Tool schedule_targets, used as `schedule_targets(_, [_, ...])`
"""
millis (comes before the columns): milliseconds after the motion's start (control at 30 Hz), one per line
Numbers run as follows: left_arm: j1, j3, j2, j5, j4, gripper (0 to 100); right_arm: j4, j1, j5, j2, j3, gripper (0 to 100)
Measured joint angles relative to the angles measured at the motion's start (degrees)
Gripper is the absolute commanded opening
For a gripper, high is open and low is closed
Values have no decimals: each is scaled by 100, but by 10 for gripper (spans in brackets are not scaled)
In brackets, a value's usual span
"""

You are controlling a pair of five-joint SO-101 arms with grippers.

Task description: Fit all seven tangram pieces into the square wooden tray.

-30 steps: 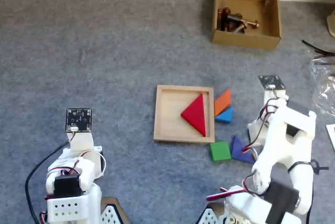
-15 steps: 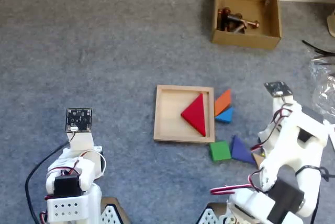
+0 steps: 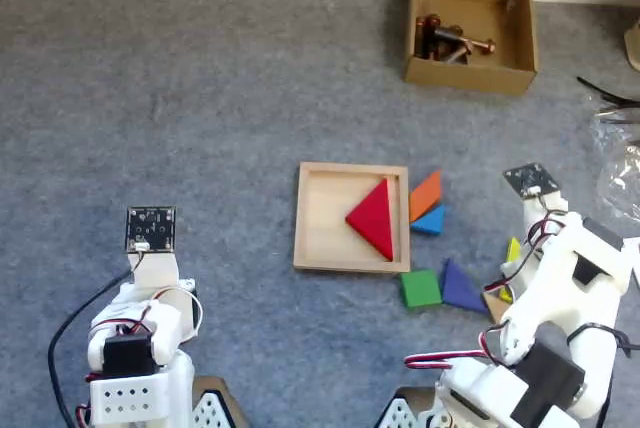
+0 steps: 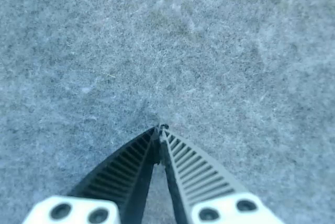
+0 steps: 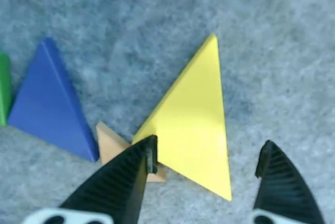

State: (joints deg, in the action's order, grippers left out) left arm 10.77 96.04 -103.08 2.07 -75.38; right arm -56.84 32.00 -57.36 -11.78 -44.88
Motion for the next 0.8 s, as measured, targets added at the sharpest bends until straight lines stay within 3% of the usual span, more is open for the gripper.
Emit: schedule_targets(800, [0,0,0,0,0,5,308,-334,9,-35,-774,291])
